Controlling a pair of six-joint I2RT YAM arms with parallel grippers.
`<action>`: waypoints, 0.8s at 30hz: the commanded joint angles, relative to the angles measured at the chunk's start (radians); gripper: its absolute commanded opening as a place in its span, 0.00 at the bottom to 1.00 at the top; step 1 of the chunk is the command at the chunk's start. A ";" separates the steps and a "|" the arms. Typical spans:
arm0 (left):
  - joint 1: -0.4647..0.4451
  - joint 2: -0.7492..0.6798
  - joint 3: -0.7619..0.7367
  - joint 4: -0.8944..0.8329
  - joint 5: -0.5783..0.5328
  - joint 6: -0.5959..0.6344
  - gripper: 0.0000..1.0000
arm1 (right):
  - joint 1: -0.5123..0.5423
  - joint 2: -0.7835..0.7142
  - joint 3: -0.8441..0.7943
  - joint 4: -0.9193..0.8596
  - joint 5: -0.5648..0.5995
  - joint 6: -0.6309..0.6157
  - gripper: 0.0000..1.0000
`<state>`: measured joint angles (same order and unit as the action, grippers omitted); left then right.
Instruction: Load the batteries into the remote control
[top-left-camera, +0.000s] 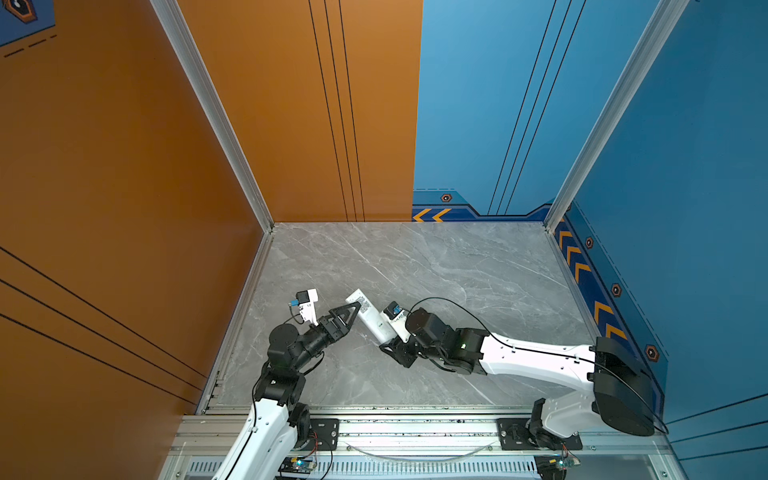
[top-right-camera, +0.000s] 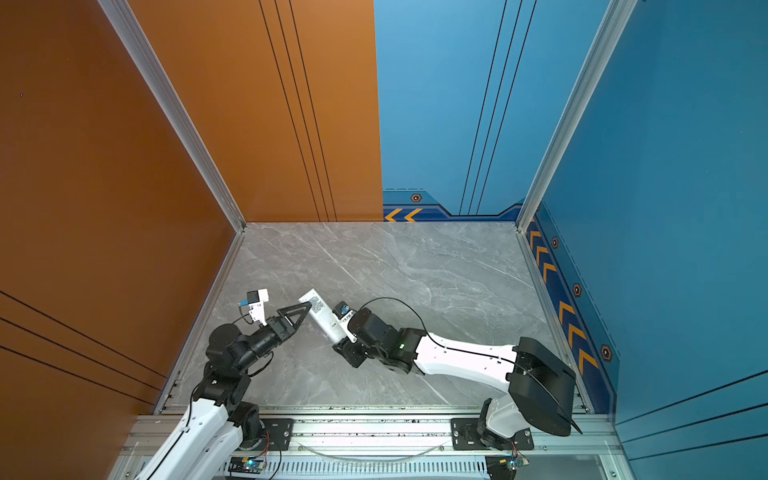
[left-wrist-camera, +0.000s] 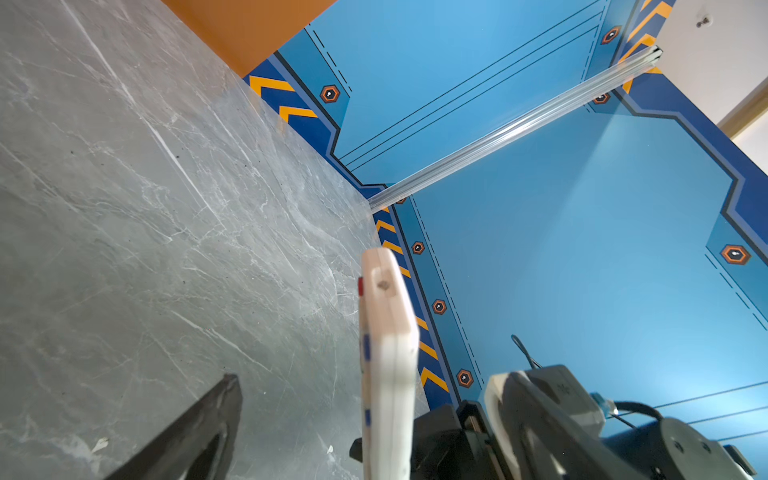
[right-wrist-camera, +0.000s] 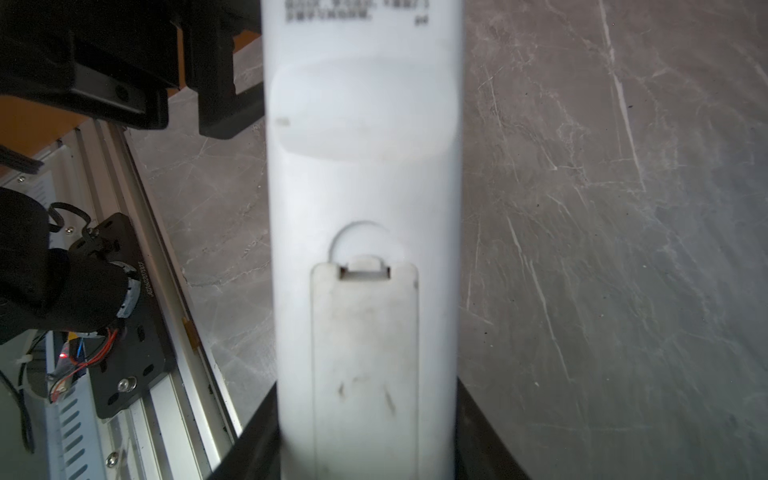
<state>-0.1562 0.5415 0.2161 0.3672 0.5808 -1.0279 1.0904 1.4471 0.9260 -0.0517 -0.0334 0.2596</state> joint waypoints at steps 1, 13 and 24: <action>-0.011 -0.033 0.048 0.091 0.077 0.037 0.98 | -0.033 -0.065 -0.014 0.064 -0.126 0.015 0.11; -0.091 -0.102 0.100 0.226 0.128 0.072 0.98 | -0.189 -0.278 -0.103 0.148 -0.420 0.081 0.12; -0.258 0.004 0.174 0.268 0.128 0.160 0.99 | -0.211 -0.327 -0.145 0.344 -0.631 0.199 0.14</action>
<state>-0.3859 0.5339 0.3466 0.5861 0.6861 -0.9184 0.8822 1.1538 0.7921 0.1612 -0.5716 0.4026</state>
